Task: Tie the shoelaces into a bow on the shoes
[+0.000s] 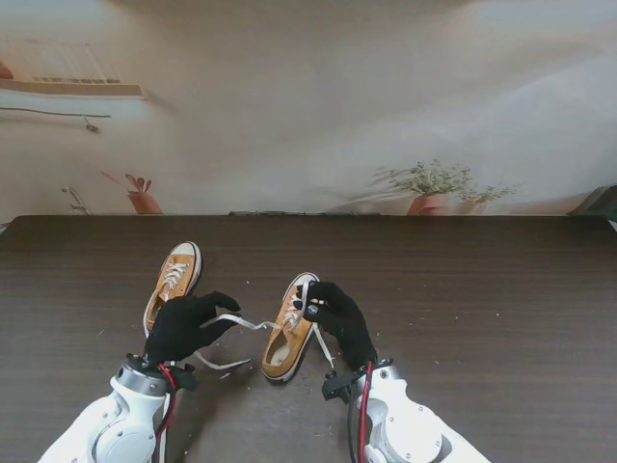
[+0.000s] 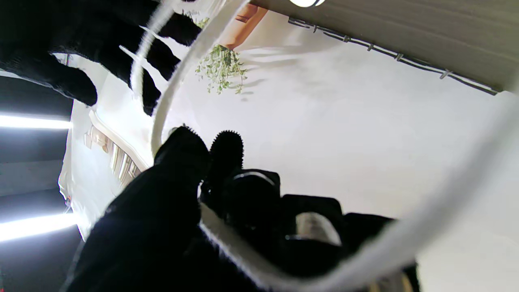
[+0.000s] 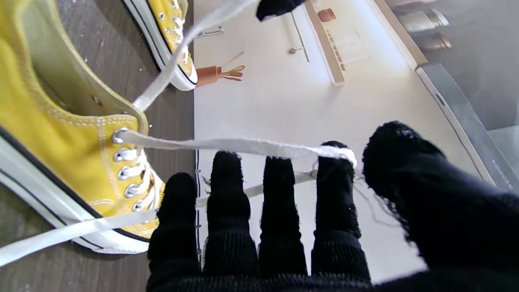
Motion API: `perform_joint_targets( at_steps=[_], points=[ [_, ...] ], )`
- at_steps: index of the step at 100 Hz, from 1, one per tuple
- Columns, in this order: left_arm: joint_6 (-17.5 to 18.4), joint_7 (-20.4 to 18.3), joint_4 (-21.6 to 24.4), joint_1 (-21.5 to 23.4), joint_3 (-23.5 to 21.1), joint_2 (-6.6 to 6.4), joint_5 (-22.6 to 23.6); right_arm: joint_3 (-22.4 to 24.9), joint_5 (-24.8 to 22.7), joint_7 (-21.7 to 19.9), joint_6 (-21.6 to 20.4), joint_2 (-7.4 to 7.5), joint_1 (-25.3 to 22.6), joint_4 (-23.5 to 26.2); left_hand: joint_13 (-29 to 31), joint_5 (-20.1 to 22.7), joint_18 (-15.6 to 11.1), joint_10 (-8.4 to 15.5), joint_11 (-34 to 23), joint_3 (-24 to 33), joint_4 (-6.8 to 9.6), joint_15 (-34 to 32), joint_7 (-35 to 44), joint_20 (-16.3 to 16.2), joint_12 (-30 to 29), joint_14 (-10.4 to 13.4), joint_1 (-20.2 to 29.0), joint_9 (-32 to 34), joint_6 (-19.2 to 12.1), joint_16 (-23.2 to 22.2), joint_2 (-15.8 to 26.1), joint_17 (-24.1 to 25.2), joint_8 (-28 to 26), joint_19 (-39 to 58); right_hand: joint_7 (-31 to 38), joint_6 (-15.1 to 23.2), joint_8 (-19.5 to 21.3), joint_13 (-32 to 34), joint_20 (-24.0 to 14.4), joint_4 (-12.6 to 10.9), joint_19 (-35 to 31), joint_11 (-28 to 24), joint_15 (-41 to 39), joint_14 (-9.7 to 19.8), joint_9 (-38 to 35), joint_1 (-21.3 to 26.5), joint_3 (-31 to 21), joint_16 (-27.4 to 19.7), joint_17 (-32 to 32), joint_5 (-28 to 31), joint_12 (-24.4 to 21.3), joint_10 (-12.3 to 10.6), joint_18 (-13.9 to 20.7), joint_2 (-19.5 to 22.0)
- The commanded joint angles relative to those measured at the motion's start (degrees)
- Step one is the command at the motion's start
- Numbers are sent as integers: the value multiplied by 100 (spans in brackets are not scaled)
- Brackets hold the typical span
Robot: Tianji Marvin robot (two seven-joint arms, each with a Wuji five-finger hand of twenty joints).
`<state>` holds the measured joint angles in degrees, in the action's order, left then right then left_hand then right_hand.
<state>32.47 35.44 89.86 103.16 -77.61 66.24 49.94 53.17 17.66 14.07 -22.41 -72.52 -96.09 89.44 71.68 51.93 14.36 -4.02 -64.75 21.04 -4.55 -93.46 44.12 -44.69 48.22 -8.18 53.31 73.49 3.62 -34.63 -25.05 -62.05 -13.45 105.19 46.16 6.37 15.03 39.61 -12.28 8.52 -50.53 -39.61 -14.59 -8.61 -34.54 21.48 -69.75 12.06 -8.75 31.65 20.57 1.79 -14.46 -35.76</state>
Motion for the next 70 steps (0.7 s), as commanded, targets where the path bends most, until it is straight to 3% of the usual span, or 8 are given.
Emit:
perform_joint_targets(
  at_steps=[1,10,17,25,31,36,57,70],
  points=[
    [11,-92,116,11,-35,-14,12,9,80,-82,123,-24,-25,74,117,80,-1045,-429,-38,-142,57,-165,-6,6,112,-45,276,246,-432,27,94,-143,-51,1479,15,-51,144,328,-8,-44,-97,-72,-219,10,-468,227,-227,37,-73,326,2,26,56,-168],
    [-10,-117,150,-17,-63,-17,18,58,317,-140,317,-23,-62,208,117,76,-1050,-415,-41,-152,58,-166,-6,7,113,-37,274,246,-433,28,95,-143,-53,1479,-27,-170,169,806,-154,-46,-282,-97,-463,-64,-1239,311,-286,131,-324,576,-5,106,-7,-252],
    [-23,-180,176,-48,-78,-16,-20,86,316,-123,421,-23,-73,271,117,80,-1052,-413,-42,-156,58,-167,-3,7,113,-36,277,246,-434,28,97,-143,-56,1479,78,-244,-272,1258,-421,333,-540,-175,-723,-152,-1889,453,-333,307,-583,813,9,166,-156,-413],
    [-41,-269,209,-88,-88,-23,-47,140,391,-190,556,-2,-96,362,117,72,-1053,-413,-42,-163,59,-167,-6,8,113,-36,277,246,-438,28,104,-143,-56,1479,93,-318,-441,1712,-713,313,-908,-338,-1045,-233,-2317,474,-343,528,-960,846,10,197,-355,-404],
    [-55,-319,233,-112,-90,-28,-57,197,526,-246,685,10,-126,457,117,69,-1053,-413,-43,-168,59,-168,-7,8,113,-36,275,246,-446,28,107,-143,-57,1479,190,-412,-611,2228,-1128,601,-1337,-765,-1543,-296,-2711,740,-223,851,-1486,927,20,215,-517,-470],
    [-62,-351,250,-130,-87,-31,-64,244,624,-300,772,23,-152,531,117,70,-1054,-413,-43,-171,61,-168,-5,9,113,-36,280,246,-445,28,110,-143,-59,1479,260,-442,-731,2554,-1372,684,-1602,-1109,-1906,-336,-2877,901,-137,1030,-1783,920,174,202,-644,-476],
    [-87,-420,279,-178,-56,-37,-84,382,804,-330,1085,36,-225,743,117,69,-1053,-413,-43,-187,63,-168,-6,13,112,-37,285,246,-457,28,112,-142,-60,1479,568,-644,-1069,3473,-1905,673,-2247,-2491,-3493,-338,-3452,1325,-66,1396,-2699,1097,920,65,-814,-509],
    [-40,-418,239,-209,-54,-37,-84,426,800,-350,1201,50,-249,817,117,71,-1054,-406,-44,-191,68,-168,-4,15,112,-35,291,245,-448,29,114,-143,-60,1479,670,-693,-1214,3510,-2489,679,-2934,-2927,-5076,-352,-3531,1493,45,1684,-3501,1121,1597,199,-1264,-458]
  ],
)
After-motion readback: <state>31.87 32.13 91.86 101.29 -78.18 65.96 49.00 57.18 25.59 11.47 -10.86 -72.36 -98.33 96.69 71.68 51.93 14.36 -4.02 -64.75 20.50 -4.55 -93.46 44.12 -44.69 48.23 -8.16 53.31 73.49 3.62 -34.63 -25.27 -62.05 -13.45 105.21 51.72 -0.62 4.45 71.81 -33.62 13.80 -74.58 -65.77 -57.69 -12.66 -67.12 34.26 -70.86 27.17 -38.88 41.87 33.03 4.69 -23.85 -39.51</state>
